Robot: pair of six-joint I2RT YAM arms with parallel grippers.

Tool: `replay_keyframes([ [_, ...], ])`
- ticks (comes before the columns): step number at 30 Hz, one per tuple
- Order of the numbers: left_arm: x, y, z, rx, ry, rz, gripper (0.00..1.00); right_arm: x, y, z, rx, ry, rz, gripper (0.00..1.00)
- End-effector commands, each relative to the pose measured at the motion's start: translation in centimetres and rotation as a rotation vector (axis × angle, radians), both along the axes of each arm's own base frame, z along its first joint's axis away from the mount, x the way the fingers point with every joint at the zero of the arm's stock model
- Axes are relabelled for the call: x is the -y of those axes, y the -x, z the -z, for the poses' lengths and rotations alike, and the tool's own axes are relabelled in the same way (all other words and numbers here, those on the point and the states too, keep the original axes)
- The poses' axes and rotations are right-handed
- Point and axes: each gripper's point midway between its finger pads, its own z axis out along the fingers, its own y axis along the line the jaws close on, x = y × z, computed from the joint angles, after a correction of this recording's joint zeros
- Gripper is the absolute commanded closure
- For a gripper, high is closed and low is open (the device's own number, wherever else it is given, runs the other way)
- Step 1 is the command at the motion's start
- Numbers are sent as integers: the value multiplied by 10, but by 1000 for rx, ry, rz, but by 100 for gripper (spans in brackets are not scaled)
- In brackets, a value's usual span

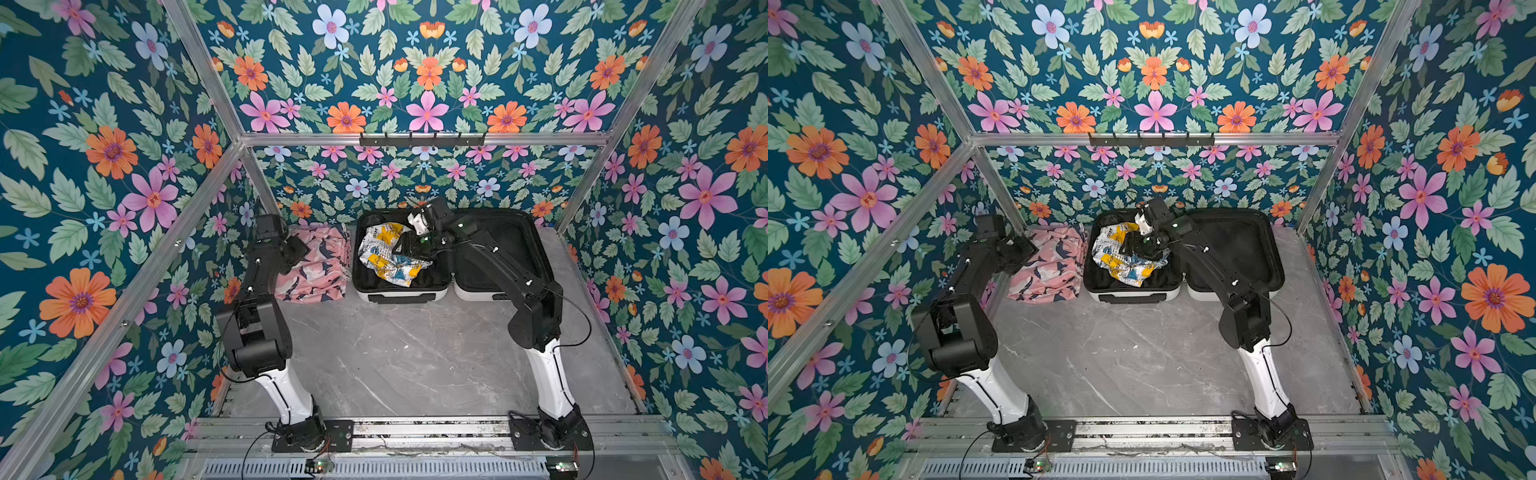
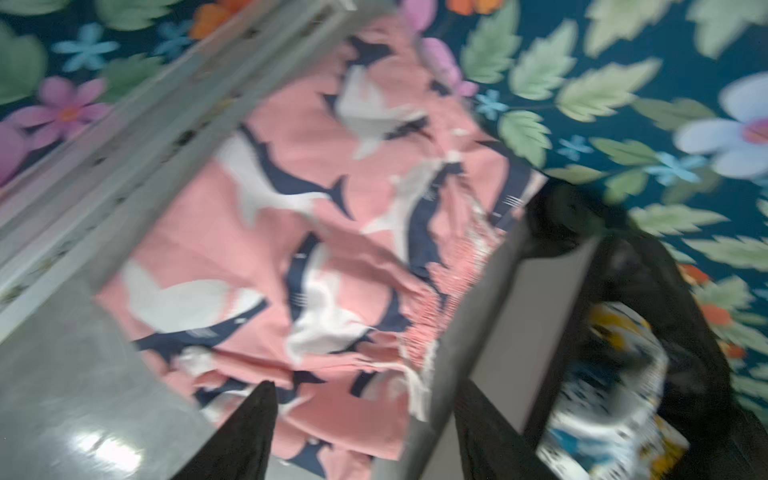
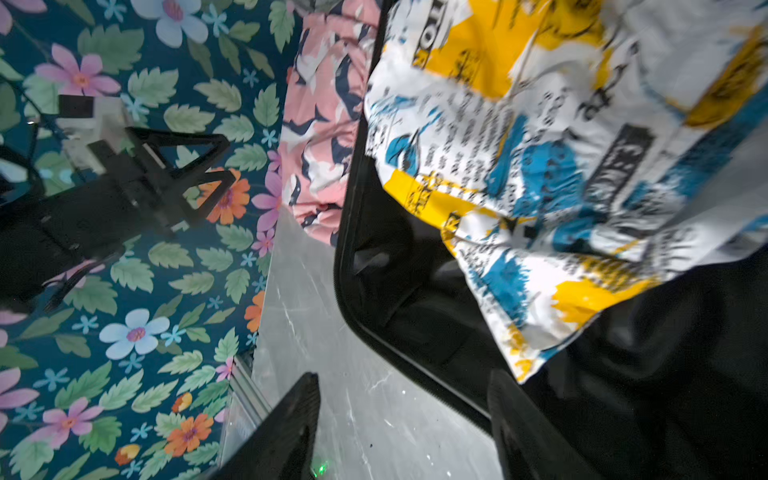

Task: Pack the luggage

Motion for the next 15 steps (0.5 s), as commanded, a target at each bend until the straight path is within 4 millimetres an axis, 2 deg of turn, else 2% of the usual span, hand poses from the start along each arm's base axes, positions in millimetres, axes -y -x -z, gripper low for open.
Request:
replay_keyframes([
  [1, -40, 2, 11, 1, -6, -137, 29, -10, 21, 5, -27, 4, -77, 30],
  [2, -52, 4, 17, -18, -15, -165, 15, -13, 27, 6, -40, -3, -91, 30],
  [4, -70, 7, 26, -49, -33, -195, 12, -16, 34, 10, -67, -11, -106, 30],
  [7, -86, 9, 50, -101, -6, -207, 13, -16, 38, 14, -84, -23, -114, 30],
  [11, -90, 7, 80, -144, 29, -172, 14, -15, 43, 13, -94, -27, -134, 29],
  [15, -84, 1, 89, -131, 47, -119, 14, -17, 46, 14, -107, -36, -154, 28],
])
